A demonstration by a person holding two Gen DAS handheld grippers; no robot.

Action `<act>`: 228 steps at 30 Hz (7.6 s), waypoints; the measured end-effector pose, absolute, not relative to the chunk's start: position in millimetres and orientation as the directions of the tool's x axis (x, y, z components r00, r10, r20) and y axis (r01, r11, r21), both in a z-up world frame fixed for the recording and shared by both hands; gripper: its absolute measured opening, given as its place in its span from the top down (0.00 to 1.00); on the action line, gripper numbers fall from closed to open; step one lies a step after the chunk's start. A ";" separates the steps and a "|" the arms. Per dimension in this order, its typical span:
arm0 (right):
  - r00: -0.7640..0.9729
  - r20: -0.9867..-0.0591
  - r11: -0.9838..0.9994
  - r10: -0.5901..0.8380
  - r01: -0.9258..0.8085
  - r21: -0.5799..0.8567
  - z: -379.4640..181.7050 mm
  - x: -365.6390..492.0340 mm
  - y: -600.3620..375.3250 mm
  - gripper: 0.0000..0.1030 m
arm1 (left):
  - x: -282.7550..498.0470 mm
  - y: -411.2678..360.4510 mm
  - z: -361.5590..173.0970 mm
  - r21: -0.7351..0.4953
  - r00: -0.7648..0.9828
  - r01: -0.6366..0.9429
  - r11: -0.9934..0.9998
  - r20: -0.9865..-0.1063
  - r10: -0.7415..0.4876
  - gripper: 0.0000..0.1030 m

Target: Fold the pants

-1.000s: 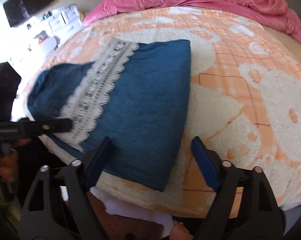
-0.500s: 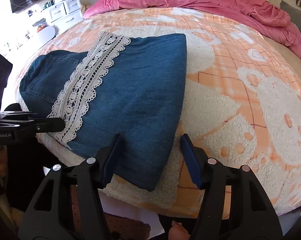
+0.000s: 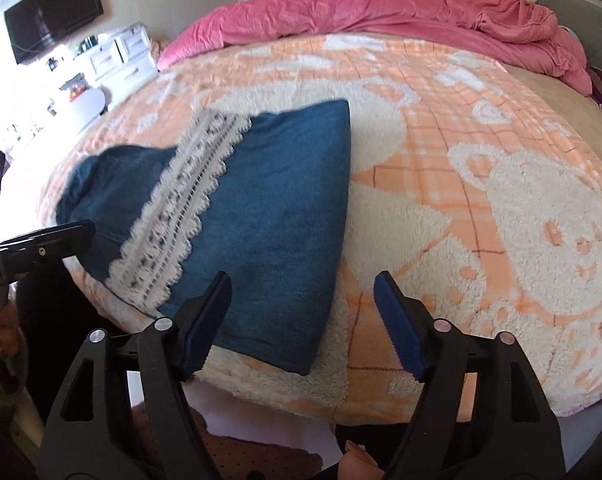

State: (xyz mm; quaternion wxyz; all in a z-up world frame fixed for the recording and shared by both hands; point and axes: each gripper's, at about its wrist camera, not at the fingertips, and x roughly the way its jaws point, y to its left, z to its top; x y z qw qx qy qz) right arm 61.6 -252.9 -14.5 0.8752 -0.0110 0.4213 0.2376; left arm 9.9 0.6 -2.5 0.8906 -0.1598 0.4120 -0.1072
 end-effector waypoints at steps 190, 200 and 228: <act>0.480 -0.683 0.752 0.551 -0.639 0.158 27.1 23.4 -194.6 0.64 | 107.1 -27.8 4.9 -0.301 0.611 0.303 0.904 -0.667 -0.427 0.21; 0.537 -0.636 0.772 0.554 -0.617 0.153 48.4 15.0 -213.8 0.53 | 75.3 -33.5 34.3 -0.222 0.684 0.306 0.926 -0.625 -0.376 0.15; 0.558 -0.723 0.904 0.407 -0.357 0.234 7.1 110.1 -265.9 0.29 | 78.9 -3.6 -16.4 -0.256 0.640 0.081 0.963 -0.728 -0.248 0.07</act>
